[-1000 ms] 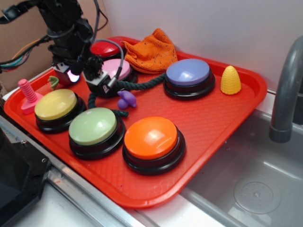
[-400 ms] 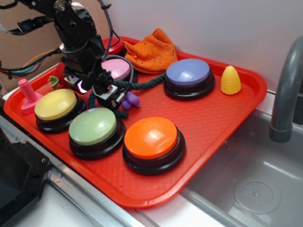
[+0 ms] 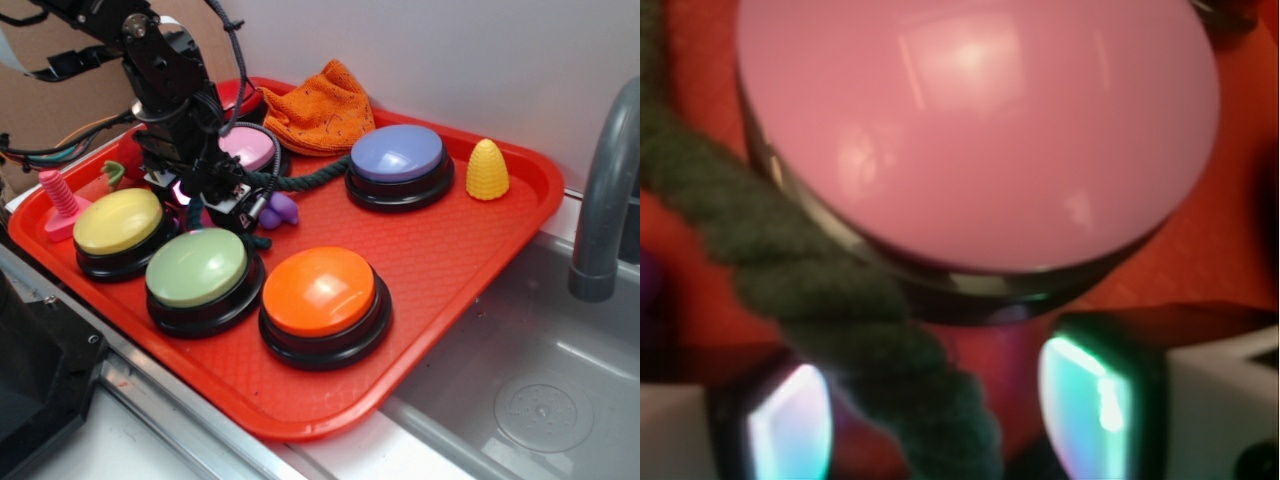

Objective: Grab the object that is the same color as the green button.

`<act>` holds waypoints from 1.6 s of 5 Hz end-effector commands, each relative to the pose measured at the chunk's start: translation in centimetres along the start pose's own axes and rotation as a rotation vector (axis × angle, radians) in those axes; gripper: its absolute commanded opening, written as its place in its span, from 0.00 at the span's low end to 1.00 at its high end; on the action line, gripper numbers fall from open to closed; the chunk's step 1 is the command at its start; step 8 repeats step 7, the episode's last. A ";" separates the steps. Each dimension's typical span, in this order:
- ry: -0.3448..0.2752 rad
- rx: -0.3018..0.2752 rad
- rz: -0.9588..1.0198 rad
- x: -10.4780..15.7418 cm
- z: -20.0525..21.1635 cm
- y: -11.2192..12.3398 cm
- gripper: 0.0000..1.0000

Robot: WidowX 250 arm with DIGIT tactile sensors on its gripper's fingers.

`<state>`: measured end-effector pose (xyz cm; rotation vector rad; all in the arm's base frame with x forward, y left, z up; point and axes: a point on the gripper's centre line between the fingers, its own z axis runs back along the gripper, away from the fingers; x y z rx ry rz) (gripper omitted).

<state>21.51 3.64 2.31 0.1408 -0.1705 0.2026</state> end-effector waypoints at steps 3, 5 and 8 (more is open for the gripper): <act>-0.002 -0.010 0.015 2.0 8.4 -0.3 0.00; -0.126 -0.119 -0.012 2.8 17.3 -0.4 0.00; -0.122 -0.108 -0.006 3.0 18.3 0.2 0.00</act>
